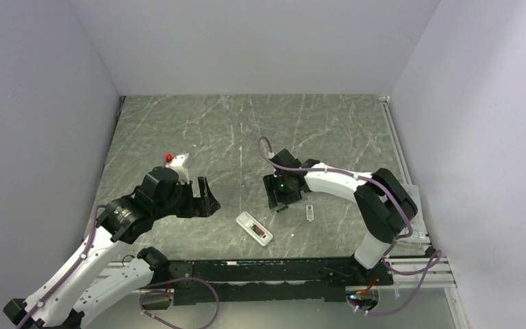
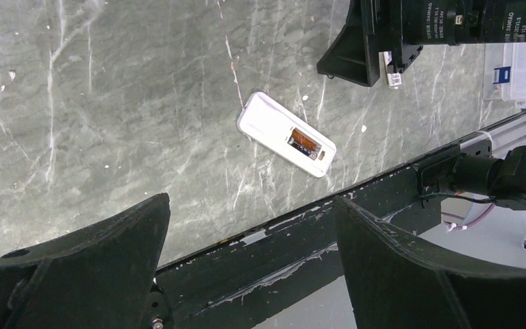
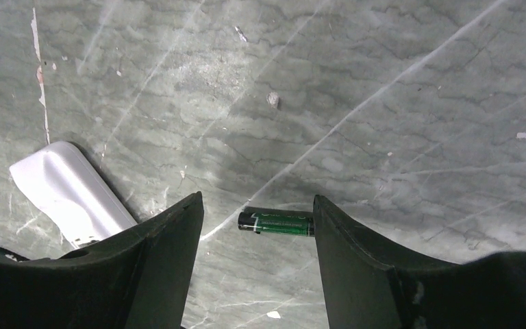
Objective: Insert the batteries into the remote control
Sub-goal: Pick up the battery from the center of the board.
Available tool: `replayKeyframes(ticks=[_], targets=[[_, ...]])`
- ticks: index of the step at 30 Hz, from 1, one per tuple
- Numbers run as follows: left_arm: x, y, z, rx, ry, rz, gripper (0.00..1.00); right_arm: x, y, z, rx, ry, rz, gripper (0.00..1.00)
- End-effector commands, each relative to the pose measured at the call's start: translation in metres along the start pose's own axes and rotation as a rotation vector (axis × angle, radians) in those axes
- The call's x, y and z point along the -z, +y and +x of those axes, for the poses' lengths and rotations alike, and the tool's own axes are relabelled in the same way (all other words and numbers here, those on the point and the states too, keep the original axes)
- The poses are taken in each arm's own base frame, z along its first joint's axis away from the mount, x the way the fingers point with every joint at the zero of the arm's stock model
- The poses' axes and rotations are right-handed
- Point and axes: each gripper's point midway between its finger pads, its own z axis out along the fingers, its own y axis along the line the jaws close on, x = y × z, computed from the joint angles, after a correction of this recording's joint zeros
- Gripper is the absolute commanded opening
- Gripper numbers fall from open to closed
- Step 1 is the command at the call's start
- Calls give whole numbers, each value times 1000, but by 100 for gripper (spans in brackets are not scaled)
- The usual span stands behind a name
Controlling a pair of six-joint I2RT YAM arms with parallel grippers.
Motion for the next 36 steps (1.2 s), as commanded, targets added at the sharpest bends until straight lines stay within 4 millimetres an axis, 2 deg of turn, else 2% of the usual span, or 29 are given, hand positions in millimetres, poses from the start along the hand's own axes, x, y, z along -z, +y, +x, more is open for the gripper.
replayKeyframes(ticks=[1, 6, 9, 15, 20, 27, 36], targets=[[0, -8, -5, -16, -15, 37, 94, 2, -17, 29, -12, 83, 65, 63], [0, -9, -5, -18, -11, 41, 94, 2, -21, 39, 8, 123, 106, 69], [0, -9, -5, -20, -10, 42, 94, 6, -20, 37, 9, 110, 130, 70], [1, -11, -4, -21, -9, 51, 94, 34, -17, 17, 25, 19, 161, 71], [2, -12, -4, -26, -12, 63, 94, 52, -17, 13, 33, 0, 173, 71], [1, -15, -4, -32, -4, 75, 94, 51, -11, 18, 144, 37, 156, 67], [3, -17, -4, -37, -11, 91, 94, 52, 1, 4, 364, -48, 110, 65]])
